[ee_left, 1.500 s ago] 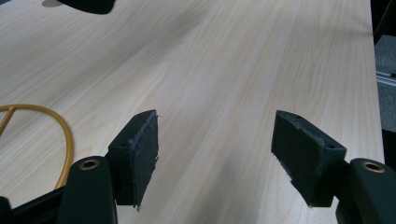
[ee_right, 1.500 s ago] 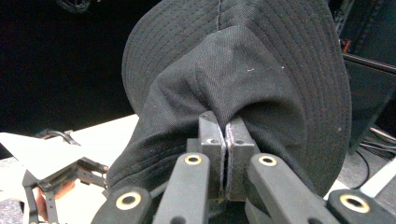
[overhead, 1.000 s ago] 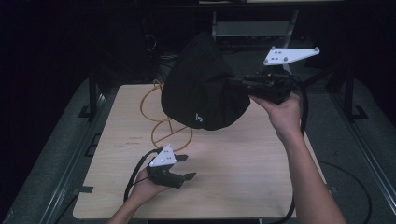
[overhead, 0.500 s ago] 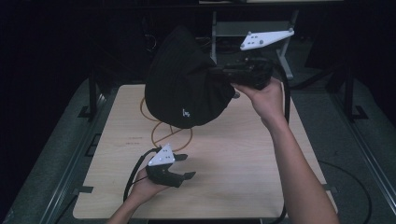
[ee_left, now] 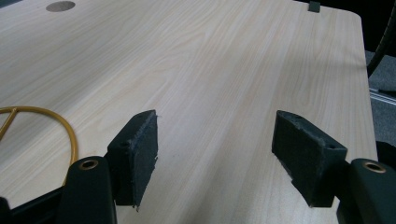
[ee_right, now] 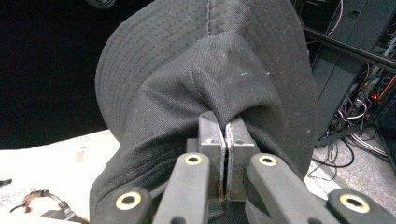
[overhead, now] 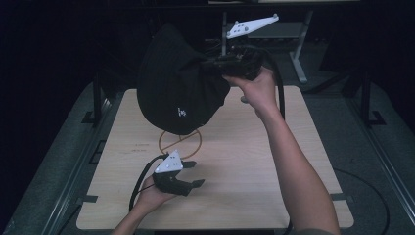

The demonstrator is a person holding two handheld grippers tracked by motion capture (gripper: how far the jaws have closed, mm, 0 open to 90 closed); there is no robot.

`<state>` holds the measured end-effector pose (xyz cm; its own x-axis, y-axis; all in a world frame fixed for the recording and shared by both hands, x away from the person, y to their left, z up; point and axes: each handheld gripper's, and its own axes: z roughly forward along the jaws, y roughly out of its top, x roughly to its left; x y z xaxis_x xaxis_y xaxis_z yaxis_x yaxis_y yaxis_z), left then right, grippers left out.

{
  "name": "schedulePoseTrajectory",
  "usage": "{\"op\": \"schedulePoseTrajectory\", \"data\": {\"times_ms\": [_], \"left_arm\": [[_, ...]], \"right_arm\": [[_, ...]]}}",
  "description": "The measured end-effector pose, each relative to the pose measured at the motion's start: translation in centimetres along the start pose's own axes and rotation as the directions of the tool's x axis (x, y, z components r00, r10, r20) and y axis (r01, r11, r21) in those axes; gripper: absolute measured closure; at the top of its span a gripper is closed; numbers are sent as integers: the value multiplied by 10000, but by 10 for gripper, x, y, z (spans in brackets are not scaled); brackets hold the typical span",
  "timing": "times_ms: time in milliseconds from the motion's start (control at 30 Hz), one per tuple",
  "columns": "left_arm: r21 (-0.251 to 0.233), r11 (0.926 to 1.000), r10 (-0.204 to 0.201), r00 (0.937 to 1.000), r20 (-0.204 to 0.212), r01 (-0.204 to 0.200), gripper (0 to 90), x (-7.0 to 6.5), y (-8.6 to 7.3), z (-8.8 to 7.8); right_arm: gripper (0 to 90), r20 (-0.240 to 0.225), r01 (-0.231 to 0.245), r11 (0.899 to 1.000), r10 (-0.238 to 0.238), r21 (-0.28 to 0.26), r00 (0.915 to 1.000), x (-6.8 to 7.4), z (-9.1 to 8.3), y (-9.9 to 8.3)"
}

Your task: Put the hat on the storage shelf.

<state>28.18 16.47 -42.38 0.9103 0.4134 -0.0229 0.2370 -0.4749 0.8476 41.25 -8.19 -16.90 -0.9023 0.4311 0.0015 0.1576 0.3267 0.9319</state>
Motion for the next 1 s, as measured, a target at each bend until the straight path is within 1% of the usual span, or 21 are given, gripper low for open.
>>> {"op": "schedulePoseTrajectory", "data": {"times_ms": [67, 133, 200, 267, 367, 400, 433, 500, 533, 733, 833, 1000], "left_arm": [[66, 10000, 30, 10000, 25, -31, 311, 0, 0, 0], [45, 10000, 5, 10000, 47, -6, 311, 0, 0, 1], [65, 10000, 1, 10000, 56, -2, 311, 0, 0, 2], [59, 10000, -3, 10000, 61, 3, 311, 0, 0, 2], [44, 10000, -26, 10000, 52, 26, 311, 0, 0, 3], [81, 10000, -30, 10000, 44, 30, 311, 0, 0, 3], [116, 9999, -44, 10000, 47, 44, 311, 0, 0, 3], [118, 9999, -31, 10000, 60, 30, 311, 0, 0, 3], [89, 10000, 2, 10000, 75, -3, 311, -1, 0, 4], [74, 10000, 0, 10000, 76, -1, 311, -1, 0, 5], [115, 9999, 23, 10000, 77, -24, 311, -1, 0, 5], [160, 9998, 71, 9999, 108, -73, 311, -1, 0, 6]], "right_arm": [[881, 48, 45, 10000, -45, 41, 10000, -2, 3, 2], [881, 62, -20, 10000, 20, 38, 10000, -3, 6, 5], [881, 61, 37, 10000, -37, 44, 10000, -5, 12, 10], [881, -2, -20, 10000, 20, 57, 10000, -7, 17, 13], [881, -19, 43, 9999, -43, 94, 10000, -9, 22, 15], [881, -37, 48, 9999, -47, 161, 10000, -10, 28, 18], [881, -68, 37, 9998, -35, 195, 10000, -11, 30, 19], [881, -60, 27, 9998, -25, 194, 10000, -11, 32, 19], [881, -63, -6, 9998, 7, 186, 10000, -13, 37, 21], [881, -61, -126, 9996, 128, 242, 9999, -17, 48, 24], [881, -44, -175, 9995, 176, 249, 9998, -18, 52, 25], [880, -50, -205, 9994, 206, 277, 9998, -19, 63, 28]]}}
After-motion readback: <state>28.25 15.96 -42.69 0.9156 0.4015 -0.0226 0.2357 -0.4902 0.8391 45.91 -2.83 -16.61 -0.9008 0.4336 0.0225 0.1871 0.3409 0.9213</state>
